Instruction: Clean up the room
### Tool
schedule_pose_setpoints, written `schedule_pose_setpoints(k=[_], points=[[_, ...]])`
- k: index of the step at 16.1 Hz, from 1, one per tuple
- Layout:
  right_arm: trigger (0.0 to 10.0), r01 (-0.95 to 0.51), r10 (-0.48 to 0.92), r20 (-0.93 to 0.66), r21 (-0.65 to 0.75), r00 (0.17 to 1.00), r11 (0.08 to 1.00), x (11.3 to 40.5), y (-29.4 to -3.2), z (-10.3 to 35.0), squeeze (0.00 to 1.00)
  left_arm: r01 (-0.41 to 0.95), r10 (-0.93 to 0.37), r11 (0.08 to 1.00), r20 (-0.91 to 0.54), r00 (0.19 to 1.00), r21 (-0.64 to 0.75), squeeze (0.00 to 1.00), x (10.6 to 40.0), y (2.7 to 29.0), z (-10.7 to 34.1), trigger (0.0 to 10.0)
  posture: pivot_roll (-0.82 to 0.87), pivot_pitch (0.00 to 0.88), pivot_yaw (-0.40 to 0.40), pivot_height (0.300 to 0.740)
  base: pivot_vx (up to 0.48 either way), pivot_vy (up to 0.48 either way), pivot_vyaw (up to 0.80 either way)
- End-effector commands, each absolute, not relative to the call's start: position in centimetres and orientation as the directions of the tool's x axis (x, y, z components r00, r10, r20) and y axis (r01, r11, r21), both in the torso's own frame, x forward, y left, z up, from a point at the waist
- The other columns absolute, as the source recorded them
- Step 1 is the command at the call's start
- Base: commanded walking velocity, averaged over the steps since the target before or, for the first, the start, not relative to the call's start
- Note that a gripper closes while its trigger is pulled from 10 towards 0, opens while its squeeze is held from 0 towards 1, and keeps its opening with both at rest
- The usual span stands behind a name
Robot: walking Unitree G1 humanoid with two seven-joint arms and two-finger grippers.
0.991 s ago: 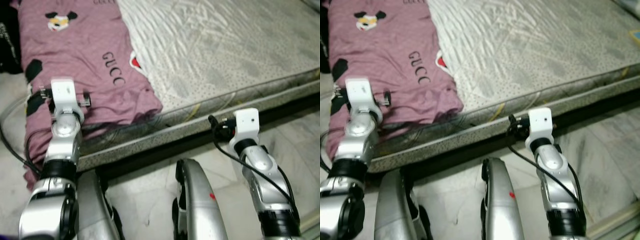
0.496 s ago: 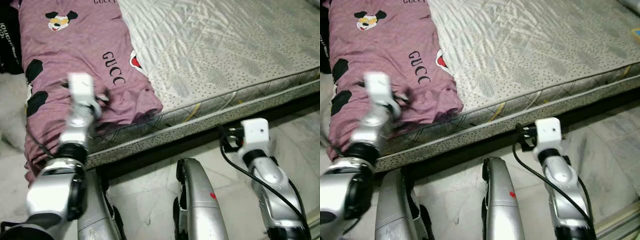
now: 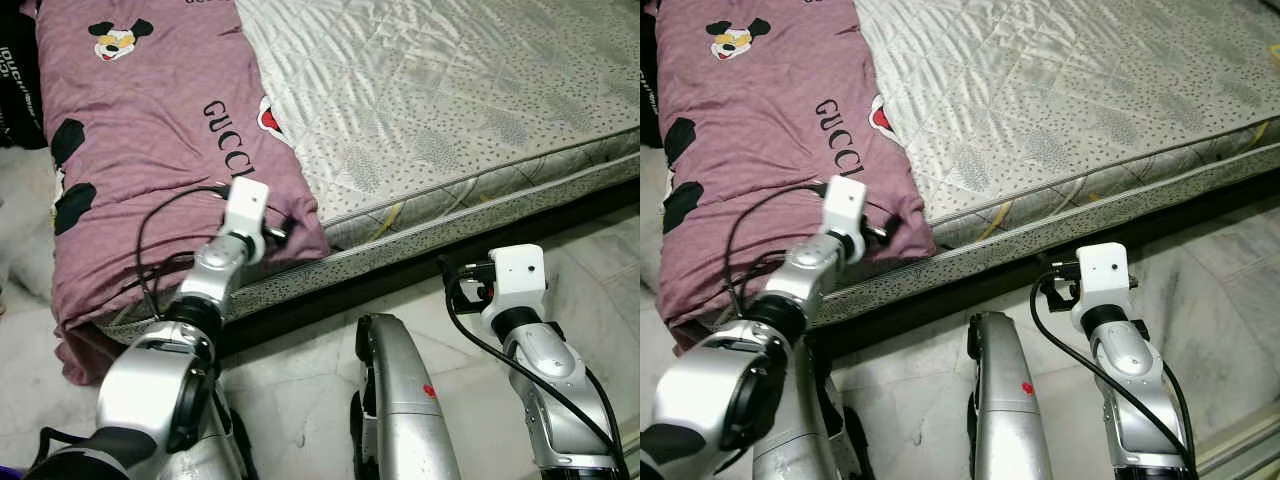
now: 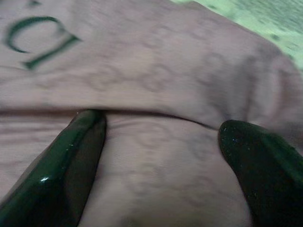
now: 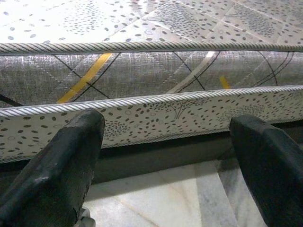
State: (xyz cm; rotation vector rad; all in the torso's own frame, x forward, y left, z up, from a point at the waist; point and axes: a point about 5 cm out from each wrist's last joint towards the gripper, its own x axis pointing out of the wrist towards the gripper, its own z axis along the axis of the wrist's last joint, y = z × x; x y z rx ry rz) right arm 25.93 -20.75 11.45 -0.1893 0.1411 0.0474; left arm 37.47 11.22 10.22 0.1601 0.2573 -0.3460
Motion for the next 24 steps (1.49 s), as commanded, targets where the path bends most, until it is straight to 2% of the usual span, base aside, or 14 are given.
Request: schedule_pose_setpoints(k=[1, 3, 5, 9, 12, 14, 18, 20, 21, 24], points=[[10.0, -0.057, 0.031, -0.137, -0.182, 0.99, 0.982, 25.8, -20.7, 11.7, 0.0, 0.414, -0.356, 0.904, -0.351, 0.866, 0.104, 0.0, 36.3, 10.7, 8.2, 10.0, -0.27, 0.244, -0.011, 0.516, 0.0, 0.0, 0.0], [10.0, -0.063, 0.04, -0.132, -0.173, 0.99, 0.983, 26.2, -20.3, 11.7, 0.0, 0.544, -0.452, 0.826, -0.406, 0.794, 0.145, 0.0, 35.3, 9.5, 7.0, 10.0, -0.26, 0.228, -0.008, 0.516, 0.0, 0.0, 0.0], [10.0, -0.068, 0.048, -0.127, -0.165, 0.991, 0.984, 26.7, -19.9, 11.6, 0.0, 0.572, -0.467, 0.799, -0.409, 0.784, 0.185, 0.0, 35.2, 9.4, 6.9, 10.0, -0.24, 0.217, -0.007, 0.516, 0.0, 0.0, 0.0], [10.0, -0.076, 0.059, -0.109, -0.151, 0.992, 0.986, 27.5, -19.2, 11.7, 0.0, 0.518, -0.434, 0.796, -0.301, 0.849, 0.313, 0.0, 36.1, 10.2, 8.8, 10.0, -0.22, 0.192, -0.003, 0.516, 0.0, 0.0, 0.0], [10.0, -0.08, 0.068, -0.089, -0.139, 0.994, 0.987, 28.2, -18.7, 11.9, 0.0, 0.429, -0.414, 0.767, -0.143, 0.899, 0.477, 0.0, 37.1, 10.6, 11.8, 10.0, -0.2, 0.168, 0.0, 0.516, 0.0, 0.0, 0.0], [10.0, -0.083, 0.073, -0.077, -0.131, 0.994, 0.988, 28.7, -18.3, 11.9, 0.0, 0.378, -0.383, 0.783, -0.096, 0.919, 0.494, 0.0, 37.4, 11.1, 12.6, 10.0, -0.19, 0.155, 0.004, 0.516, 0.0, 0.0, 0.0], [10.0, -0.089, 0.082, -0.065, -0.115, 0.994, 0.989, 29.2, -17.8, 11.8, 0.0, 0.27, -0.281, 0.887, -0.026, 0.959, 0.374, 0.0, 36.9, 12.5, 12.5, 10.0, -0.17, 0.141, 0.008, 0.516, 0.0, 0.0, 0.0], [10.0, -0.096, 0.091, -0.053, -0.105, 0.994, 0.99, 29.5, -17.6, 11.9, 0.0, 0.186, -0.213, 0.931, 0.056, 0.975, 0.313, 0.0, 36.2, 13.3, 13.0, 10.0, -0.16, 0.136, 0.008, 0.516, 0.0, 0.0, 0.0], [10.0, -0.095, 0.091, -0.044, -0.088, 0.995, 0.992, 29.7, -17.3, 11.9, 0.0, 0.067, -0.104, 0.966, 0.137, 0.985, 0.25, 0.0, 35.2, 14.5, 13.5, 10.0, -0.13, 0.125, 0.006, 0.516, 0.0, 0.0, 0.0], [10.0, -0.097, 0.096, -0.028, -0.043, 0.995, 0.994, 30.2, -16.4, 11.8, 0.0, -0.089, 0.062, 0.988, 0.197, 0.978, 0.129, 0.0, 31.5, 17.1, 13.0, 10.0, -0.1, 0.105, 0.006, 0.516, 0.0, 0.0, 0.0]])
